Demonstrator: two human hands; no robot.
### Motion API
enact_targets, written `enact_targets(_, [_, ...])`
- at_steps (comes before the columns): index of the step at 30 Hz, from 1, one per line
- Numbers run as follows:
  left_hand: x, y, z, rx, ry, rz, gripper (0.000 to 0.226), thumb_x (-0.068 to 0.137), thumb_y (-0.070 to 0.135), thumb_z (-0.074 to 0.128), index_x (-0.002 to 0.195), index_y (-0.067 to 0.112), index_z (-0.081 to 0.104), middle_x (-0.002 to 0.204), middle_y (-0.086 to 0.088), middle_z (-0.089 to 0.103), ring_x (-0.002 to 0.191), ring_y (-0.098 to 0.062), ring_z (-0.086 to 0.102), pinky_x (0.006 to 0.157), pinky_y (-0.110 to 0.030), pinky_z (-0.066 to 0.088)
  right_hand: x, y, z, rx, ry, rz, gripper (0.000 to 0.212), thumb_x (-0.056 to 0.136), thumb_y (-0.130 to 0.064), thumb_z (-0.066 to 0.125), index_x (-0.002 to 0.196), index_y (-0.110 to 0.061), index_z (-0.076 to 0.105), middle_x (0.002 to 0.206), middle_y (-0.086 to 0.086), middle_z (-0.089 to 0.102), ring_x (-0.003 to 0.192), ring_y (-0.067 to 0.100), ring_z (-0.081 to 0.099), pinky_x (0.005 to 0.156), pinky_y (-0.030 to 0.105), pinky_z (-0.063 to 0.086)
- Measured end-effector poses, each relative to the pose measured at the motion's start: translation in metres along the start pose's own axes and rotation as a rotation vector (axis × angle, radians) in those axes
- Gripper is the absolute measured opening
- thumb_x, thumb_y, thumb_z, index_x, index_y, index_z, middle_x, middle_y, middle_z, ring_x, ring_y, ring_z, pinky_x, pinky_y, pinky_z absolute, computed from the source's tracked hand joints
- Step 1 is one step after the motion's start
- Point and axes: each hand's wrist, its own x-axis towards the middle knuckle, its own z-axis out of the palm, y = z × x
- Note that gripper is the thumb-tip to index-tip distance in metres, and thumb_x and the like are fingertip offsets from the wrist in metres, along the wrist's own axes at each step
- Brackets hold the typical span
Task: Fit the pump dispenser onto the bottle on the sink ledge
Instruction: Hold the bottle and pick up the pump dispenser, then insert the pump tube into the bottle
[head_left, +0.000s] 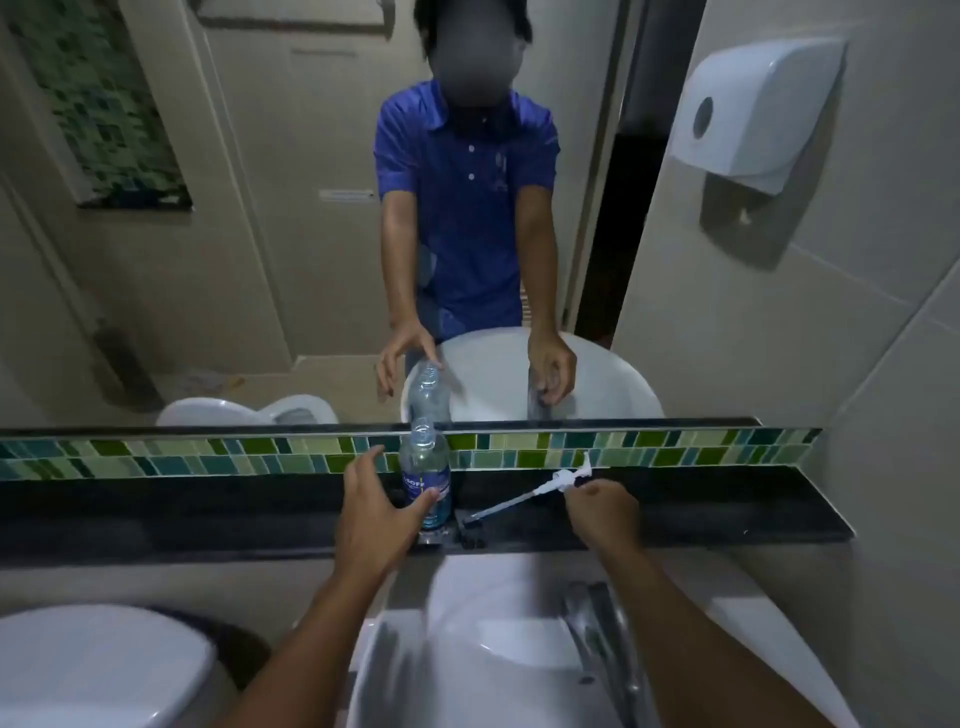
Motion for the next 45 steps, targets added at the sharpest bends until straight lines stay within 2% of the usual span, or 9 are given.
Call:
enact_targets(3, [0.021,-0.016,0.009,-0.043,-0.002,0.048,0.094,0.079,0.040,0.091,0.154,0.020,0.038,0.160,-0.007,0.044,0.128,-0.016,0.050,0.106,-0.044,0.045,0.025,-0.008,0.017,0.122,0.017,0.145,0.034,0.096,-0.035,0.062,0.103,-0.004,0.074,0.098,0.018,0.077,0.079,0.029,0.069,0.056,0.029,0.045])
enact_targets(8, [0.048,-0.033,0.021,-0.131,-0.064,0.145,0.089,0.071,0.053,0.091,0.144,0.035,0.043,0.140,0.011,0.053,0.122,-0.006,0.051,0.098,-0.023,0.044,0.059,-0.012,0.036,0.191,0.060,0.306,0.038,0.091,-0.030,0.069,0.113,0.001,0.069,0.106,0.021,0.073,0.090,0.036,0.073,0.073,0.040,0.061])
enact_targets(13, [0.064,-0.037,0.031,-0.167,-0.146,0.115,0.096,0.064,0.073,0.080,0.144,0.032,0.049,0.142,-0.002,0.066,0.125,-0.026,0.066,0.101,-0.054,0.059,0.081,-0.003,0.048,0.189,0.127,0.347,0.055,0.086,-0.040,0.075,0.116,0.006,0.069,0.114,0.026,0.073,0.098,0.039,0.074,0.085,0.049,0.063])
enact_targets(17, [0.064,-0.037,0.034,-0.179,-0.121,0.152,0.100,0.063,0.077,0.073,0.145,0.023,0.054,0.135,-0.007,0.071,0.120,-0.031,0.070,0.094,-0.056,0.062,0.081,-0.002,0.048,0.219,0.167,0.344,0.052,0.082,-0.035,0.077,0.104,0.011,0.071,0.104,0.028,0.074,0.091,0.041,0.075,0.077,0.046,0.063])
enact_targets(21, [0.064,-0.035,0.033,-0.204,-0.116,0.189,0.097,0.066,0.071,0.076,0.143,0.015,0.058,0.133,-0.009,0.073,0.116,-0.032,0.072,0.093,-0.056,0.063,0.066,-0.009,0.041,0.367,0.181,0.422,0.035,0.079,-0.032,0.079,0.085,0.002,0.074,0.066,0.011,0.070,0.058,0.021,0.067,0.045,0.023,0.047])
enact_targets(24, [0.067,-0.038,0.030,-0.220,-0.149,0.221,0.094,0.068,0.066,0.081,0.144,0.017,0.058,0.130,-0.002,0.072,0.114,-0.029,0.074,0.092,-0.052,0.064,0.043,-0.017,0.033,0.540,0.236,0.466,0.026,0.076,-0.033,0.083,0.070,-0.012,0.070,0.067,0.007,0.072,0.065,0.022,0.069,0.064,0.031,0.056])
enact_targets(29, [0.068,-0.042,0.025,-0.292,-0.209,0.248,0.085,0.069,0.064,0.086,0.141,0.029,0.057,0.127,0.006,0.072,0.111,-0.018,0.075,0.092,-0.041,0.066,-0.019,-0.037,0.022,0.810,0.477,0.238,0.022,0.079,-0.036,0.080,0.064,-0.020,0.077,0.056,-0.009,0.073,0.064,0.012,0.066,0.062,0.028,0.051])
enact_targets(33, [0.071,-0.048,0.024,-0.311,-0.234,0.248,0.081,0.071,0.041,0.096,0.141,0.025,0.060,0.125,0.001,0.075,0.111,-0.016,0.075,0.095,-0.043,0.065,-0.060,-0.069,0.008,0.921,0.623,0.053,0.022,0.080,-0.038,0.078,0.059,-0.039,0.078,0.055,-0.014,0.071,0.053,0.002,0.060,0.056,0.023,0.051])
enact_targets(45, [0.073,-0.051,0.025,-0.344,-0.252,0.255,0.083,0.070,0.029,0.099,0.143,0.017,0.061,0.131,-0.004,0.075,0.116,-0.017,0.074,0.100,-0.040,0.062,-0.072,-0.115,0.009,0.907,0.721,-0.218,0.013,0.081,-0.040,0.078,0.076,-0.028,0.078,0.062,-0.014,0.074,0.056,0.000,0.064,0.052,0.011,0.050])
